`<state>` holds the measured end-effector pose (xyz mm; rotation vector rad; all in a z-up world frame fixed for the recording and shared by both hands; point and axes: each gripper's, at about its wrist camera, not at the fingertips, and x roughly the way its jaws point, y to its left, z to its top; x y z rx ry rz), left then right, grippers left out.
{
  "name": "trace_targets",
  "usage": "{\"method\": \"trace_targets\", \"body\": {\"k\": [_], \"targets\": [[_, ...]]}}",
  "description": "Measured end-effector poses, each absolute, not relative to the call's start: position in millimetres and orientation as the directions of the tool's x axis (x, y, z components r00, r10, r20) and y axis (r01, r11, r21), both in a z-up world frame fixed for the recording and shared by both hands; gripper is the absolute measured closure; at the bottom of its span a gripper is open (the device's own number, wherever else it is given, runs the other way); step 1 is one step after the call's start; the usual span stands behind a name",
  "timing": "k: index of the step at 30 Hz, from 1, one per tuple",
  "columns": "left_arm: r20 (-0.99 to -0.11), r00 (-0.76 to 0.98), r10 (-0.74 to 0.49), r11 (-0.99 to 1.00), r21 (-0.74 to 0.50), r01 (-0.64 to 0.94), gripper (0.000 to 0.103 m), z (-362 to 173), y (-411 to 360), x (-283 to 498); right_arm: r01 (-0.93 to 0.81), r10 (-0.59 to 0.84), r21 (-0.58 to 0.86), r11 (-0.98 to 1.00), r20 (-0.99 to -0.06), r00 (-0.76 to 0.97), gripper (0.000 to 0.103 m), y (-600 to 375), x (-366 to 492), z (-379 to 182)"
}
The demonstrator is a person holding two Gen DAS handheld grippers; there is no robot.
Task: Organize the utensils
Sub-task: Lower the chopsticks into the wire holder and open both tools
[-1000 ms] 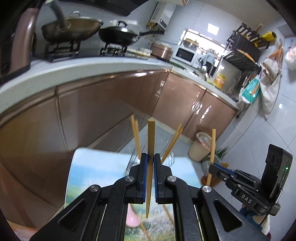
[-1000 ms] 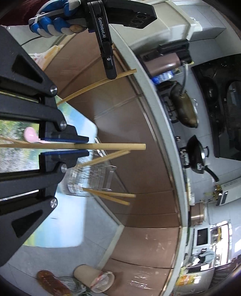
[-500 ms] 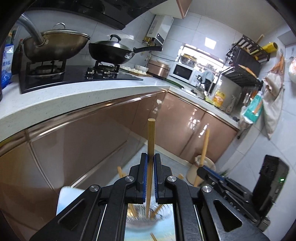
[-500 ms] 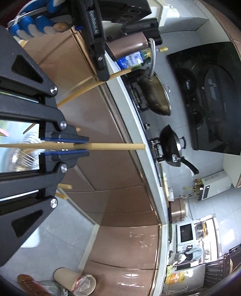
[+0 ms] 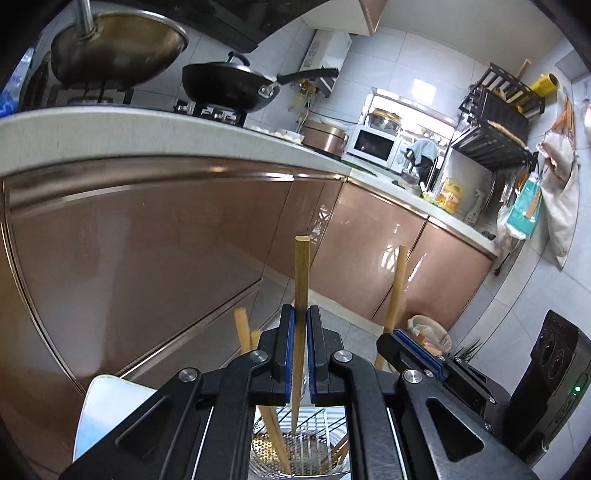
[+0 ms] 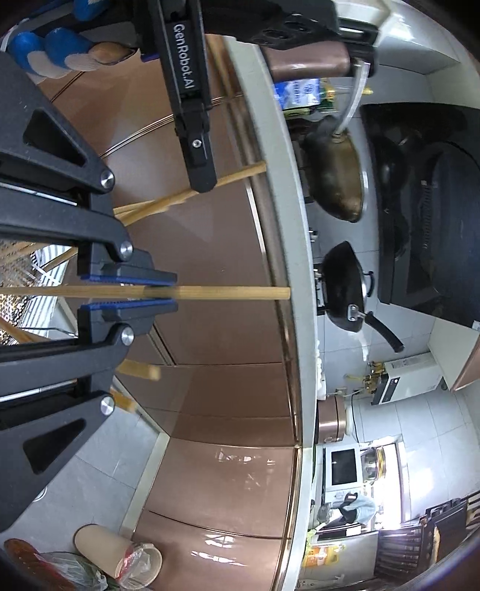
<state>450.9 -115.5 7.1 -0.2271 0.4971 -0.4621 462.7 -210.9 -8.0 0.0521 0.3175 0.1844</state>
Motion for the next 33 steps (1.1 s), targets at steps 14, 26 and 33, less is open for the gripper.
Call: {"method": "trace_targets", "body": {"k": [14, 26, 33], "targets": [[-0.474, 0.767, -0.432, 0.901, -0.27, 0.341, 0.097, -30.2, -118.9, 439.5, -0.163, 0.174, 0.06, 0.985, -0.392, 0.903, 0.095, -213.9, 453.7, -40.6], [-0.501, 0.761, -0.413, 0.91, -0.262, 0.321, 0.091, -21.2, -110.9, 423.1, -0.144, 0.166, 0.084, 0.986, -0.403, 0.9, 0.095, -221.6, 420.6, -25.9], [-0.494, 0.779, -0.387, 0.922, -0.233, 0.31, 0.085, -6.1, -104.2, 388.3, -0.14, 0.17, 0.104, 0.985, -0.416, 0.893, 0.094, -222.0, 385.0, -8.2]]}}
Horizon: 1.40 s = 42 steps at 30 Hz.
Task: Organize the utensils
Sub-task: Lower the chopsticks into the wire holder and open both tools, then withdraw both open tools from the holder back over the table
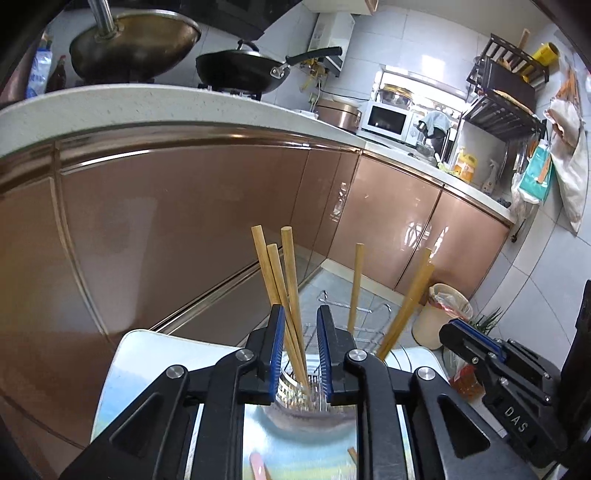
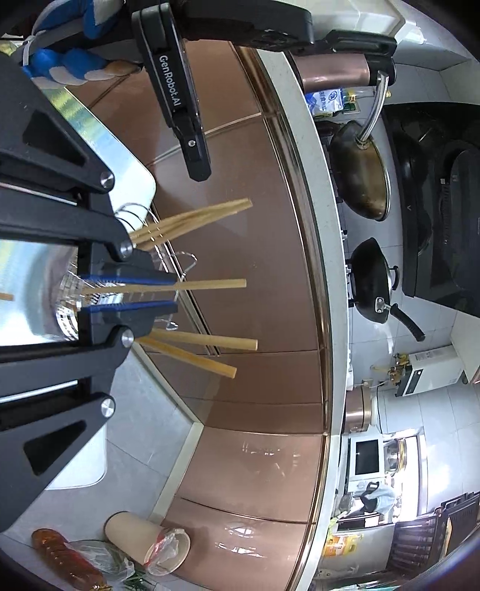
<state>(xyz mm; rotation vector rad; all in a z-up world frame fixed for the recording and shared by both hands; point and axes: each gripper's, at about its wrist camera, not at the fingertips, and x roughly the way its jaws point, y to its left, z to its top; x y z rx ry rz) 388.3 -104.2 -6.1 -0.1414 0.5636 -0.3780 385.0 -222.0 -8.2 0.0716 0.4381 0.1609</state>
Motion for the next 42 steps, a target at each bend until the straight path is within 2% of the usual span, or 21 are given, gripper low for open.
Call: {"method": "trace_targets", "body": {"k": [3, 7, 14, 42], "targets": [[-0.493, 0.782, -0.382, 0.924, -0.223, 0.311, 0.079, -1.4, -102.0, 367.2, -0.136, 0.164, 0.096, 0.986, -0.433, 0.886, 0.094, -219.0, 367.8, -4.6], [-0.494, 0.787, -0.369, 0.929, -0.19, 0.317, 0.079, 1.8, -99.9, 338.0, -0.129, 0.158, 0.093, 0.987, -0.448, 0.88, 0.093, -216.7, 344.7, -0.8], [-0.504, 0.786, -0.358, 0.933, -0.153, 0.327, 0.076, 1.7, -90.1, 297.1, -0.119, 0.145, 0.087, 0.989, -0.458, 0.877, 0.081, -211.6, 305.5, 6.0], [-0.509, 0.79, -0.343, 0.936, -0.114, 0.333, 0.071, 5.1, -52.8, 193.5, -0.095, 0.116, 0.07, 0.993, -0.465, 0.878, 0.081, -202.8, 190.1, 21.3]]}}
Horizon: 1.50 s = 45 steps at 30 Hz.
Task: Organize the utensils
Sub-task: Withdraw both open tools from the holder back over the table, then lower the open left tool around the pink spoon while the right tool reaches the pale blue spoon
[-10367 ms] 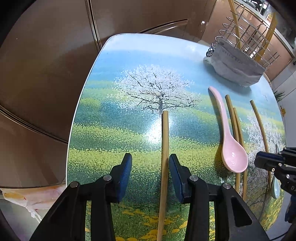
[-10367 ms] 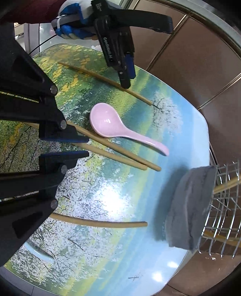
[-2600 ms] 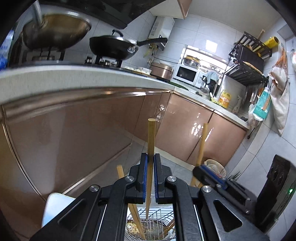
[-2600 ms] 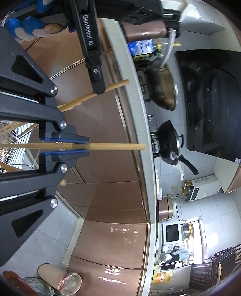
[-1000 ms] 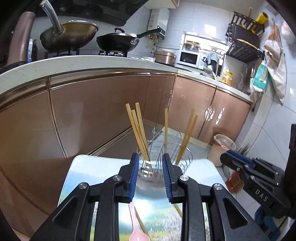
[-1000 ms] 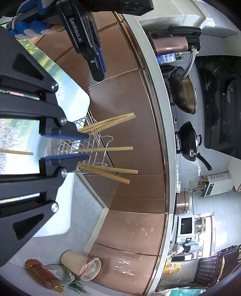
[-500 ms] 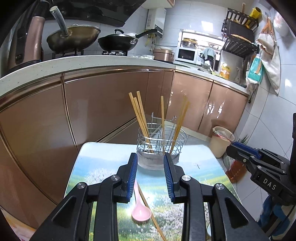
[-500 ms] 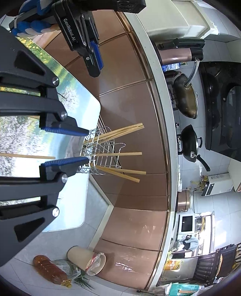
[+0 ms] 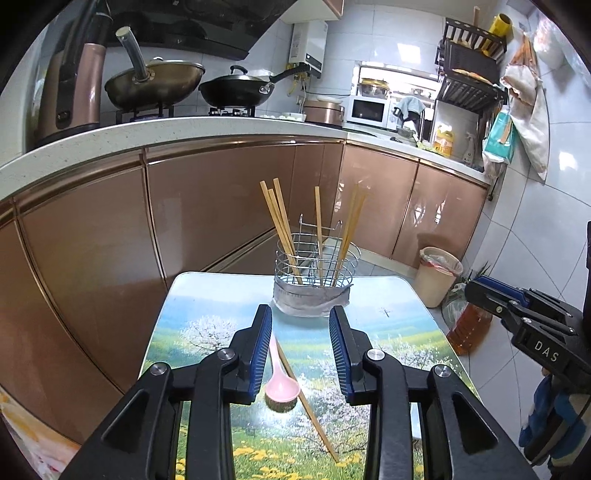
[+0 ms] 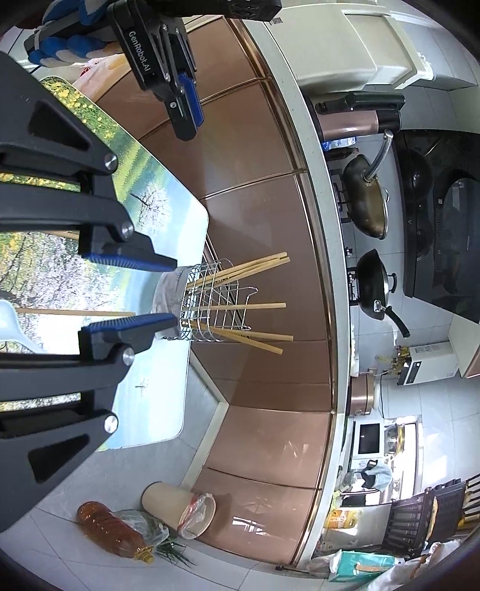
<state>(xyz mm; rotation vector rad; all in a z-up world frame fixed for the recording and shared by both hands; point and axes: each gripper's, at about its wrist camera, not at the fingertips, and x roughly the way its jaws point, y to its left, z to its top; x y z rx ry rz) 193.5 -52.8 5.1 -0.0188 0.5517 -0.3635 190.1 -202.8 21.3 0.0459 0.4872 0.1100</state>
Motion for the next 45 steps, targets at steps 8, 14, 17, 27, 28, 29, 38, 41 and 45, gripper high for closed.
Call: {"method": "trace_targets", "body": {"k": [8, 14, 17, 27, 28, 29, 38, 41, 45], "targets": [[-0.523, 0.779, -0.346, 0.934, -0.117, 0.337, 0.071, 9.7, -43.1, 188.8, -0.07, 0.089, 0.06, 0.996, -0.439, 0.894, 0.081, -214.5, 170.7, 34.3], [-0.572, 0.737, -0.36, 0.928, -0.137, 0.347, 0.071, -8.1, -50.9, 201.1, -0.05, 0.077, 0.069, 0.996, -0.454, 0.888, 0.079, -227.3, 173.5, 26.0], [-0.61, 0.706, -0.36, 0.928, -0.157, 0.337, 0.071, -25.0, -52.8, 215.8, -0.041, 0.075, 0.08, 0.996, -0.471, 0.879, 0.078, -234.4, 182.0, 16.9], [-0.7, 0.624, -0.348, 0.93, -0.173, 0.325, 0.071, -64.6, -60.5, 253.3, -0.025, 0.085, 0.117, 0.993, -0.54, 0.838, 0.077, -252.1, 218.0, -20.8], [-0.707, 0.615, -0.348, 0.929, -0.176, 0.324, 0.071, -67.9, -61.2, 257.1, -0.022, 0.086, 0.121, 0.992, -0.55, 0.831, 0.077, -254.3, 221.7, -26.4], [-0.718, 0.603, -0.349, 0.929, -0.182, 0.321, 0.071, -73.1, -61.5, 262.0, -0.018, 0.085, 0.124, 0.992, -0.559, 0.825, 0.077, -256.0, 224.5, -31.5], [-0.761, 0.546, -0.35, 0.932, -0.222, 0.287, 0.071, -101.4, -57.7, 289.3, 0.054, 0.053, 0.15, 0.987, -0.631, 0.774, 0.077, -285.6, 239.3, -67.1], [-0.768, 0.538, -0.347, 0.933, -0.225, 0.281, 0.071, -107.5, -56.4, 296.2, 0.066, 0.05, 0.156, 0.986, -0.64, 0.767, 0.077, -290.3, 243.4, -72.8], [-0.777, 0.526, -0.346, 0.933, -0.225, 0.281, 0.071, -114.4, -55.3, 302.2, 0.062, 0.062, 0.163, 0.985, -0.659, 0.75, 0.077, -291.0, 249.1, -83.0]]}}
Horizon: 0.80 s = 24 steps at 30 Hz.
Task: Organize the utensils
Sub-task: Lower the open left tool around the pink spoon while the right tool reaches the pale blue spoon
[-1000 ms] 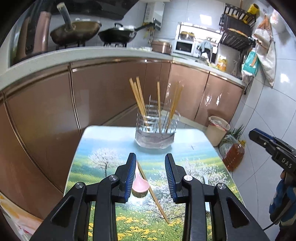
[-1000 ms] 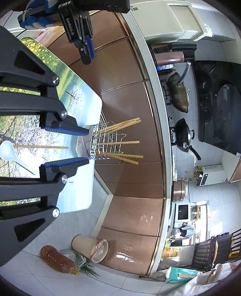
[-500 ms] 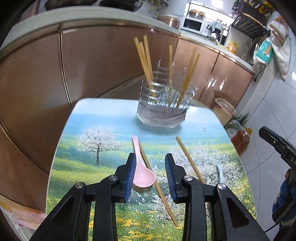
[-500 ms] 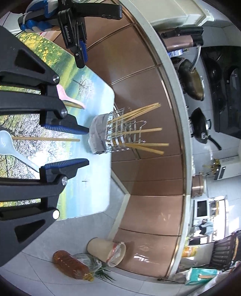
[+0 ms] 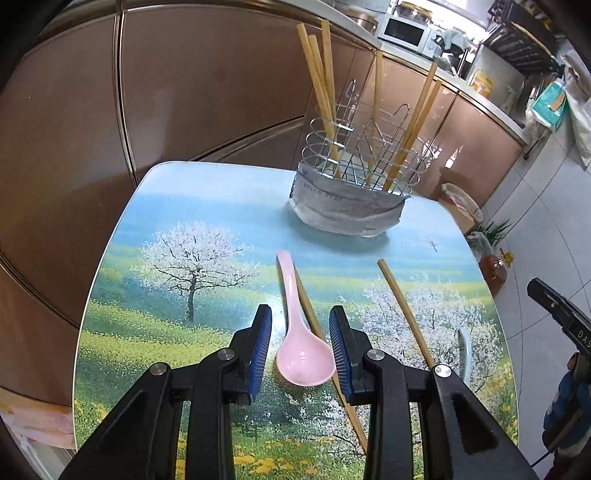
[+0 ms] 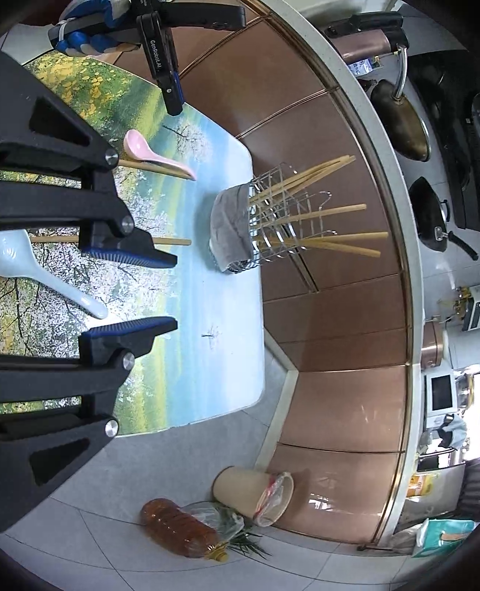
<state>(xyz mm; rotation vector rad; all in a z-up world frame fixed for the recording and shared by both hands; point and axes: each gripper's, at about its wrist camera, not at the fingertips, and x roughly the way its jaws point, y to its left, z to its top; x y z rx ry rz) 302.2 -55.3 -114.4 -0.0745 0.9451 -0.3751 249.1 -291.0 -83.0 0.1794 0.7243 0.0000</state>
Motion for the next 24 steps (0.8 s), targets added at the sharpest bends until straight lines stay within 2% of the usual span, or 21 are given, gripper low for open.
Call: {"method": "trace_targets", "body": {"k": [12, 18, 24], "targets": [[-0.808, 0.451, -0.379, 0.921, -0.281, 0.27, 0.071, -138.0, -46.4, 318.2, 0.069, 0.096, 0.189, 0.979, -0.74, 0.665, 0.077, -290.4, 257.1, -120.3], [-0.824, 0.384, -0.418, 0.903, -0.329, 0.276, 0.071, -151.8, -46.8, 327.4, 0.079, 0.164, 0.247, 0.966, -0.82, 0.548, 0.077, -294.8, 269.3, -146.9], [-0.836, 0.344, -0.427, 0.898, -0.348, 0.269, 0.071, -162.7, -49.4, 341.5, 0.112, 0.213, 0.298, 0.948, -0.855, 0.473, 0.077, -302.0, 271.4, -169.0]]}}
